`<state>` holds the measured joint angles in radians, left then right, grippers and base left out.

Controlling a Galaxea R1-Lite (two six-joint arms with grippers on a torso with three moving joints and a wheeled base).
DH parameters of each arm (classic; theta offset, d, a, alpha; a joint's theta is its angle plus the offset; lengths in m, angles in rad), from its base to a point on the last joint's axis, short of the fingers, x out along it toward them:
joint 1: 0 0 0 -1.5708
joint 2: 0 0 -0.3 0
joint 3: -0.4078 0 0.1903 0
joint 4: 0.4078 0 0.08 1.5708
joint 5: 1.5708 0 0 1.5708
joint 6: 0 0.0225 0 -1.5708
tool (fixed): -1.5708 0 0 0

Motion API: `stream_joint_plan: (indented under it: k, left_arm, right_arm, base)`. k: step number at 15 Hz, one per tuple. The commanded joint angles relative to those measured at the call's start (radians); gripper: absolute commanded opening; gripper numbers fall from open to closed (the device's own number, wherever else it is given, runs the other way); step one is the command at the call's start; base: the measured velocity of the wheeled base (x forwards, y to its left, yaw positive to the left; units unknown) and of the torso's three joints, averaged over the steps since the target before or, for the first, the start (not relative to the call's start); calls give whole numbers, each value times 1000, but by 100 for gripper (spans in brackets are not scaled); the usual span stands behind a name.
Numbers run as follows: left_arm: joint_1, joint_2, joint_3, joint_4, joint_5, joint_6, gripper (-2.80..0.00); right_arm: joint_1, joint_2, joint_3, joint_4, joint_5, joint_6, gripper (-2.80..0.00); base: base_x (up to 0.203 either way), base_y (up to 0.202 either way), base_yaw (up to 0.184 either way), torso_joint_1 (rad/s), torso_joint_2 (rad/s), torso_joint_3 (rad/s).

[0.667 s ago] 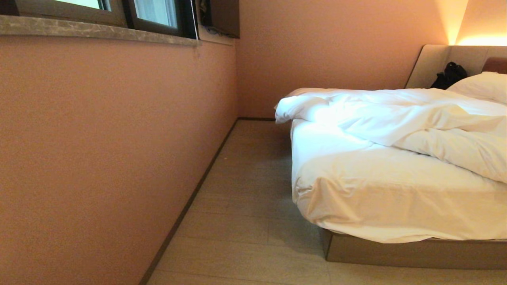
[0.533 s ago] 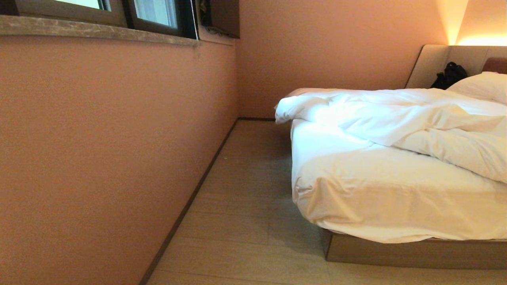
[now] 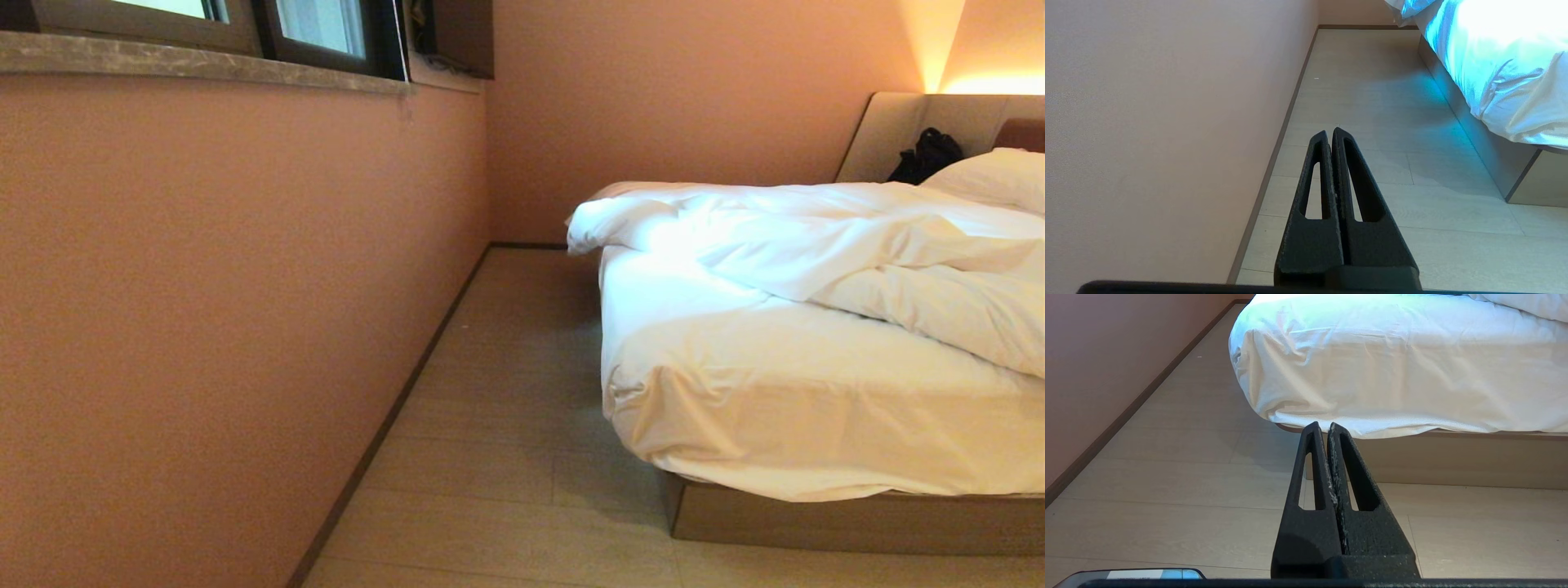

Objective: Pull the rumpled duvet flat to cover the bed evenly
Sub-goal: Hold the folded corner of the quilt

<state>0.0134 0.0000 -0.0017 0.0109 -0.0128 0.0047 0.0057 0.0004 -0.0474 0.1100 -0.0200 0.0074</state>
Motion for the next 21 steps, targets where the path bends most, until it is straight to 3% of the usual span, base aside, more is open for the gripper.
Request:
stream_joint_plan:
  k: [1,21]
  left_arm:
    - [0,2,0,0,0,0,-280]
    - [0,2,2,1,2,-3,-280]
  right_arm:
    - [0,0,0,0,0,0,-280]
    - [0,0,0,0,0,0,-280]
  base:
    - [0,0,0,0,0,0]
    - [0,0,0,0,0,0]
